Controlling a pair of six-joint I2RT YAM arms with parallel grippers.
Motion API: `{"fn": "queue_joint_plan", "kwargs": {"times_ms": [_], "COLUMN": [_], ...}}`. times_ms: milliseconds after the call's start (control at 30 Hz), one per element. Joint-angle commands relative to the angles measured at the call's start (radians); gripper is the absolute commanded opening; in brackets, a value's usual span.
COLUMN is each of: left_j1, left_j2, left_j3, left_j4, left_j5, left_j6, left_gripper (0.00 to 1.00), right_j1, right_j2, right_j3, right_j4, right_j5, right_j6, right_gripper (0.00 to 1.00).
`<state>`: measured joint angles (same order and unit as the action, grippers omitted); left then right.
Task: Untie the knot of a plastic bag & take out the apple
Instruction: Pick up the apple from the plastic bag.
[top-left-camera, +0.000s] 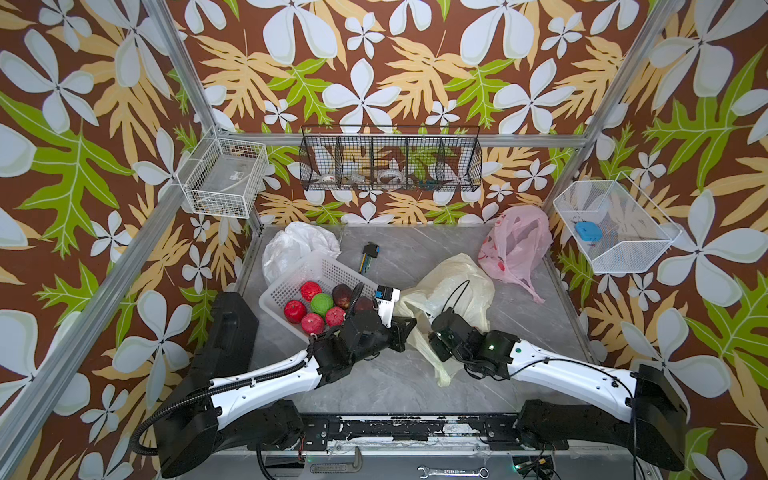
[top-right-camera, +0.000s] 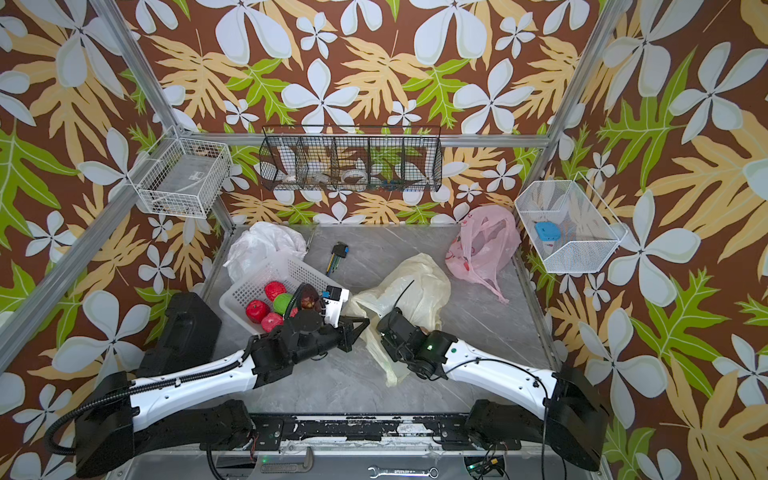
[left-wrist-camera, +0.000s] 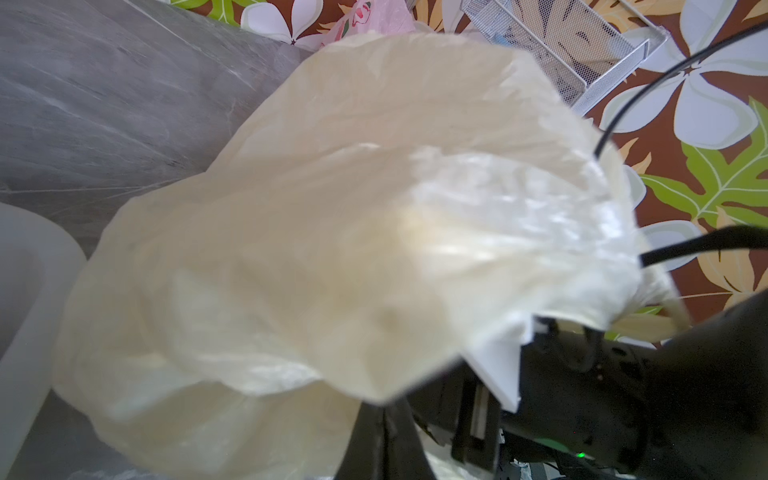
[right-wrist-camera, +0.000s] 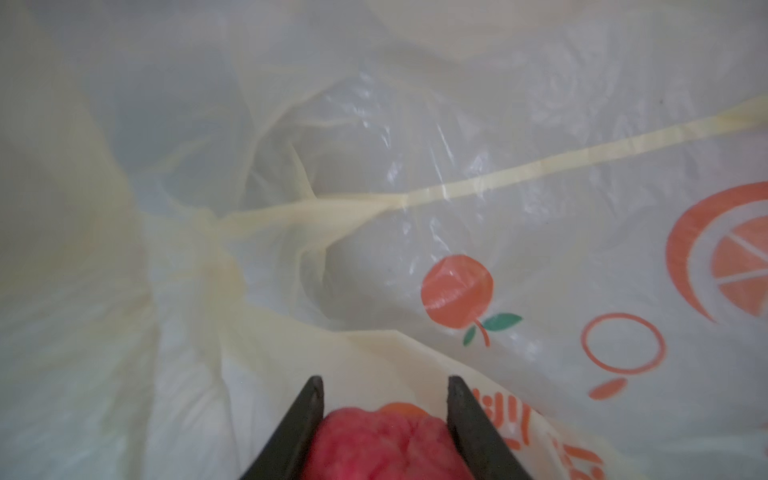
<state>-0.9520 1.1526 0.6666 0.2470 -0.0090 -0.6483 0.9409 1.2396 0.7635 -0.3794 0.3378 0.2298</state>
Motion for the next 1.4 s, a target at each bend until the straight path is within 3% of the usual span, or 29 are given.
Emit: {"fn": "queue_joint_plan", "kwargs": {"times_ms": [0,300,533,800,867,1000,1067,1200,1367], "left_j1": [0.03,0.13,0.25,0.273,0.274,0.274,0.274,0.262,0.22], "left_j2": [0.027,0.187,0.296,0.413,0.433,0.45,0.448,0.415,0.313], "left_j3": [0.072,0.246,0.245,0.298,0.305,0.307,0.288,0.218,0.09], "left_j4": [-0.102,-0.281,-0.244,-0.193,-0.174,-0.152,-0.124,-0.06,0.011], "left_j5": [0.019,0.123,0.215,0.25,0.254,0.27,0.277,0.289,0.27], "left_j6": [0.031,0.11,0.133,0.149,0.142,0.125,0.108,0.076,0.044], "left_gripper": [0.0,0.0,0.0,0.0,0.0,0.0,0.0,0.0,0.0], "right_j1": [0.008,0.023,0.024,0.023,0.025,0.024,0.024,0.025,0.024], "right_j2": [0.032,-0.076,-0.122,-0.15,-0.171,-0.248,-0.284,-0.311,-0.293], "right_j3": [0.021,-0.002,-0.008,0.015,0.024,0.054,0.063,0.129,0.255], "right_j4": [-0.036,0.011,-0.023,-0.025,-0.019,0.006,0.04,0.049,0.029], "right_j5": [-0.017,-0.113,-0.246,-0.414,-0.388,-0.214,-0.204,-0.177,-0.012], "right_j6": [-0.022,-0.102,-0.15,-0.138,-0.118,-0.061,-0.056,-0.038,-0.009], "right_gripper": [0.31,0.33,0.33,0.33,0.32,0.32,0.33,0.33,0.34]}}
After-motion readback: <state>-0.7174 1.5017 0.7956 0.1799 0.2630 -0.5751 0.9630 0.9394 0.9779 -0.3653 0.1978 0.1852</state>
